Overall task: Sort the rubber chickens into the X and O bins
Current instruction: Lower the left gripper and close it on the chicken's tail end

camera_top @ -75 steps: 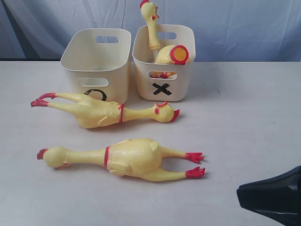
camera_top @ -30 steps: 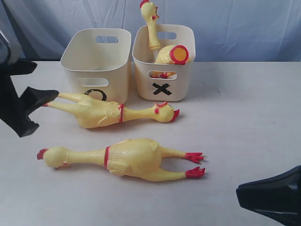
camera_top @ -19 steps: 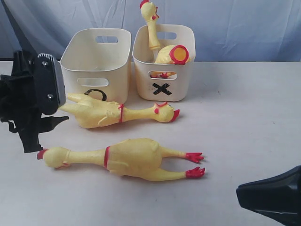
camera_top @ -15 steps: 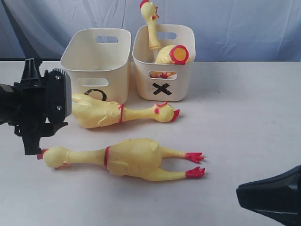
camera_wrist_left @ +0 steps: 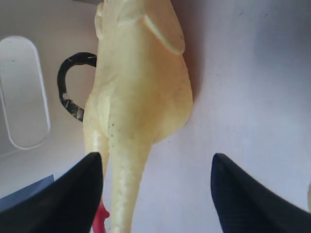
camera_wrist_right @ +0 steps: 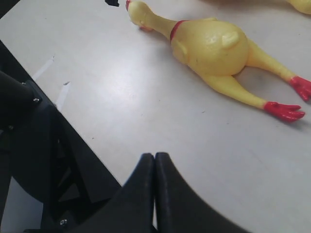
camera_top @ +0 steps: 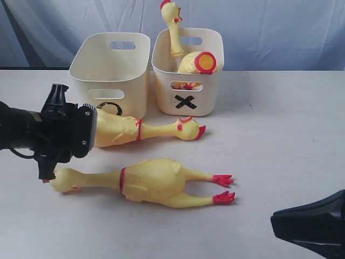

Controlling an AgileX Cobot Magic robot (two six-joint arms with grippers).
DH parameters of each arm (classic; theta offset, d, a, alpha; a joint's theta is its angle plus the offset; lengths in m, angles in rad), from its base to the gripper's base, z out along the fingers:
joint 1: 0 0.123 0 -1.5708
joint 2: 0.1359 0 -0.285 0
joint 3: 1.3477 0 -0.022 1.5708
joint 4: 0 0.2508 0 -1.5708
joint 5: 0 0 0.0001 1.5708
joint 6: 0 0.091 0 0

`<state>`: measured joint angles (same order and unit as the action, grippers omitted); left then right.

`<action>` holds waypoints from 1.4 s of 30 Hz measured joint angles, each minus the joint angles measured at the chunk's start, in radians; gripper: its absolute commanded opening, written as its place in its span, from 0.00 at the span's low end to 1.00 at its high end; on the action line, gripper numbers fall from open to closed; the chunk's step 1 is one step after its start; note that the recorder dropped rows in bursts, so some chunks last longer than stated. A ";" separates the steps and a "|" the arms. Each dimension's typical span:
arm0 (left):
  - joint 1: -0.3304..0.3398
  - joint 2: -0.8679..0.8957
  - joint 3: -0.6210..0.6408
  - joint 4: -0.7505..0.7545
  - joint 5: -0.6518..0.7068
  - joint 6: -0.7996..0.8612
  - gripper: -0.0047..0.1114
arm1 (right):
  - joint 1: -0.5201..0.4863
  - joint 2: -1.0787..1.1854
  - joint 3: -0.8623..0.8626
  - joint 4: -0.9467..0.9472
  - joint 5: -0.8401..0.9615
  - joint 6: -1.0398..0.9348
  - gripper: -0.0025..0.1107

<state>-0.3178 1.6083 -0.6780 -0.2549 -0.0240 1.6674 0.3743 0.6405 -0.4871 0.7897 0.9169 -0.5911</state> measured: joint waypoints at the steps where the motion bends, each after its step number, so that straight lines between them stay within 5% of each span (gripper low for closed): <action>1: 0.000 0.011 0.000 0.000 -0.016 0.000 0.57 | 0.000 0.000 0.000 0.000 0.000 0.000 0.01; 26: 0.000 0.128 -0.002 0.023 -0.222 0.000 0.35 | 0.000 0.000 0.000 0.006 0.000 -0.011 0.01; 29: 0.000 0.128 -0.005 0.023 -0.224 0.000 0.31 | 0.000 0.000 0.000 0.007 0.000 -0.011 0.01; 36: 0.000 0.129 -0.006 0.025 -0.228 0.000 0.04 | 0.000 0.000 0.000 0.013 0.000 -0.017 0.01; 42: 0.000 0.129 -0.006 0.025 -0.222 0.000 0.04 | 0.000 0.000 0.000 0.015 0.000 -0.018 0.01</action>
<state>-0.3178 1.7372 -0.6836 -0.2297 -0.2458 1.6674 0.3743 0.6405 -0.4871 0.8042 0.9169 -0.6089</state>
